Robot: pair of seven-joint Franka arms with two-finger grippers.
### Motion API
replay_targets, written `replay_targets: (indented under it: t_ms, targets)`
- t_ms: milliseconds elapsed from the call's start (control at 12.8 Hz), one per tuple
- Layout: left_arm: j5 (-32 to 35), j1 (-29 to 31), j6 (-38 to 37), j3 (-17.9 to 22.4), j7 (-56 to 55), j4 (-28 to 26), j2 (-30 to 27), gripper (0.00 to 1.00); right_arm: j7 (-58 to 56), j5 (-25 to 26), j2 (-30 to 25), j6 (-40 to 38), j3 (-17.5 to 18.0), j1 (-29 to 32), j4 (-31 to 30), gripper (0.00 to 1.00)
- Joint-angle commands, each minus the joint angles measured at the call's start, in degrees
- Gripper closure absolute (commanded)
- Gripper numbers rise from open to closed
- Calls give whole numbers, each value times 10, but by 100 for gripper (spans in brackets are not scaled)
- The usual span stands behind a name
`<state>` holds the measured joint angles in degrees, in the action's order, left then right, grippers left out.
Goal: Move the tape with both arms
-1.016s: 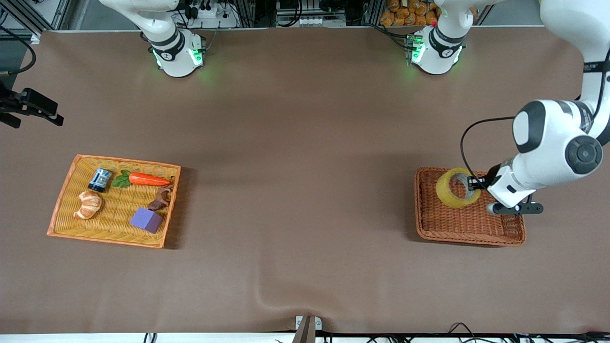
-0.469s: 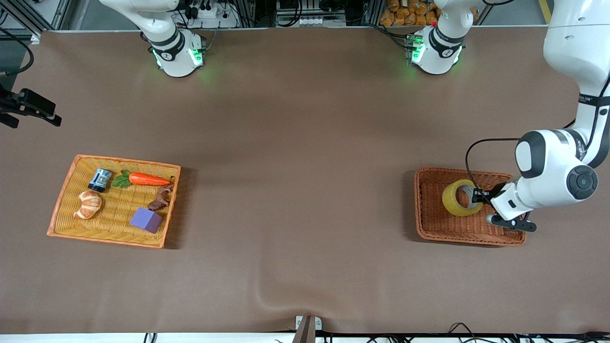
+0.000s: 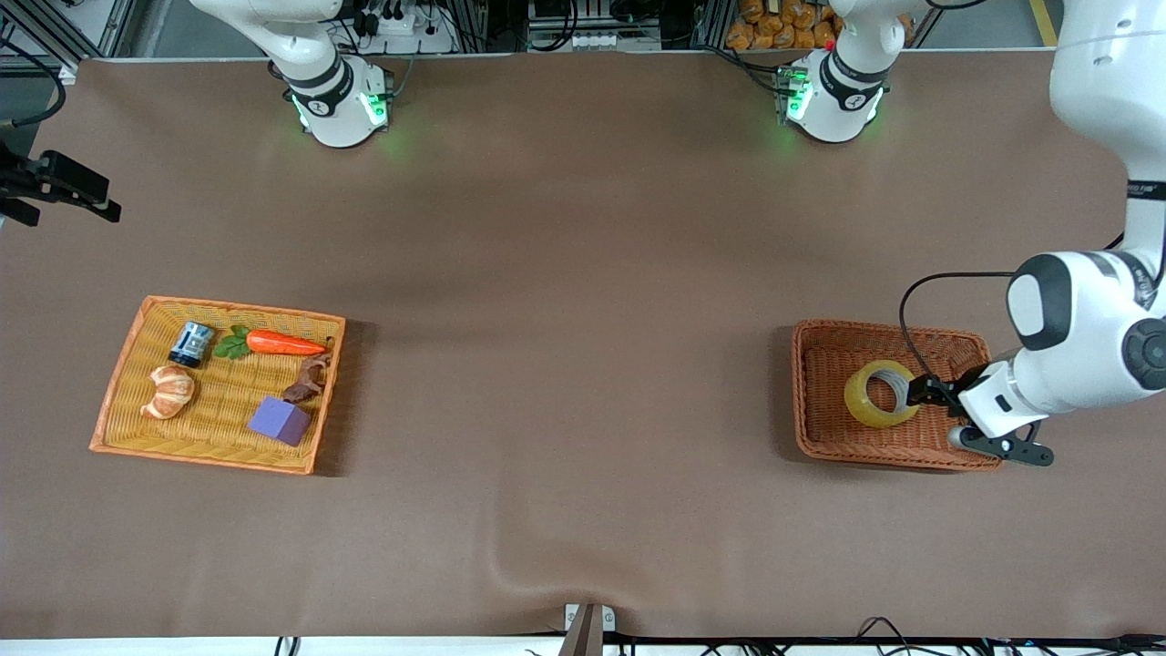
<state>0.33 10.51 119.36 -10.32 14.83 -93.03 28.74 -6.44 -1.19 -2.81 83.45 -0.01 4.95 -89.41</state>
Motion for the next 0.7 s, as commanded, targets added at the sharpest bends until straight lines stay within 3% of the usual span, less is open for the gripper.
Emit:
replay_targets:
  t_ms: [0, 156, 312, 625]
  targets:
    - [8, -3, -61, -23, -75, -1, -90, 0, -3, -5, -5, -4, 5, 11, 5, 0]
    - [10, -1, -112, -31, -87, 29, -132, 0, 6, -6, -4, -2, 6, 9, 2, 0]
    - [3, -1, -216, -44, -95, 83, -158, 0, 40, -5, -1, 10, 7, 8, -2, 0]
    - [6, -5, -307, -58, -117, 93, -239, 0, 37, -2, -2, 15, 7, 11, -7, 0]
